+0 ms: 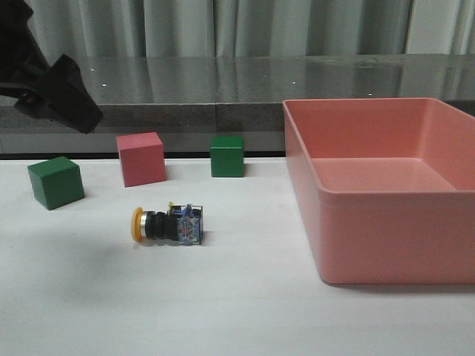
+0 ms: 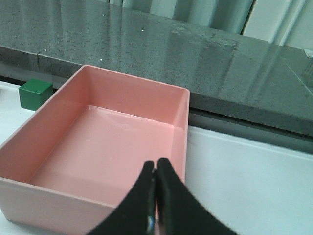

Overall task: Place and stand button with both arms
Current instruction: 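Lower the left gripper around the button's blue base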

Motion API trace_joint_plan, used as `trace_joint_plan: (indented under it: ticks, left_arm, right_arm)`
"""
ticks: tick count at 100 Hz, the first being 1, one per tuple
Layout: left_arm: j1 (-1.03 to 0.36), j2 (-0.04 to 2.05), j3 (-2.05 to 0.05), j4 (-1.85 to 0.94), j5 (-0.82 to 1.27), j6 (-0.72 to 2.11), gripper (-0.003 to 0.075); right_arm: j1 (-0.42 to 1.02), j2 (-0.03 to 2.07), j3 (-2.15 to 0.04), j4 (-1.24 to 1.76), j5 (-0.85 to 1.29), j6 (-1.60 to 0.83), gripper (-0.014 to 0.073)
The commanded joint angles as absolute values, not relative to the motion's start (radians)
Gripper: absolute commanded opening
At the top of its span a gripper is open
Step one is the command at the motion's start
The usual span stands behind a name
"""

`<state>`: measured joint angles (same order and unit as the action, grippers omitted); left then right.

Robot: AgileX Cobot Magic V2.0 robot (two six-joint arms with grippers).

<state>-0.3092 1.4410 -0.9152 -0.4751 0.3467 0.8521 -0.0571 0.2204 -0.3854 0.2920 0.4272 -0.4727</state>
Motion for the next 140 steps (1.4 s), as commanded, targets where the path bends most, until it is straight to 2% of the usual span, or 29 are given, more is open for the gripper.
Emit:
trace_joint_plan:
  ticks: [1,19,37,81,112,140]
  left_arm:
    - [-0.313,1.441,-0.949,-0.677,0.346,1.098,0.0611]
    - [-0.257,1.523,-0.95,-1.106,0.511,1.579,0.0611]
    - [-0.203,1.61,-0.953,-1.219,0.68,1.835,0.0611]
    - [-0.195,1.691,-0.953,-1.268,0.685,1.872,0.0609]
    - [-0.195,1.741,-0.953,-1.381,0.736,2.236,0.0608]
    - [-0.195,1.838,-0.953,-1.456,0.743,2.344,0.0608]
  right_arm:
    - [-0.062,0.228,-0.411,0.305,0.357,-0.473,-0.0061]
    - [-0.062,0.228,-0.411,0.305,0.357,-0.473,-0.0061]
    - [-0.062,0.228,-0.411,0.305,0.357,-0.473,-0.0061]
    - [-0.062,0.228,-0.411,0.305,0.357,-0.473,-0.0061]
    - [-0.062,0.228,-0.411,0.305,0.357,-0.473,-0.0061]
    - [-0.062,0.228,-0.411,0.305,0.357,-0.473,-0.0061]
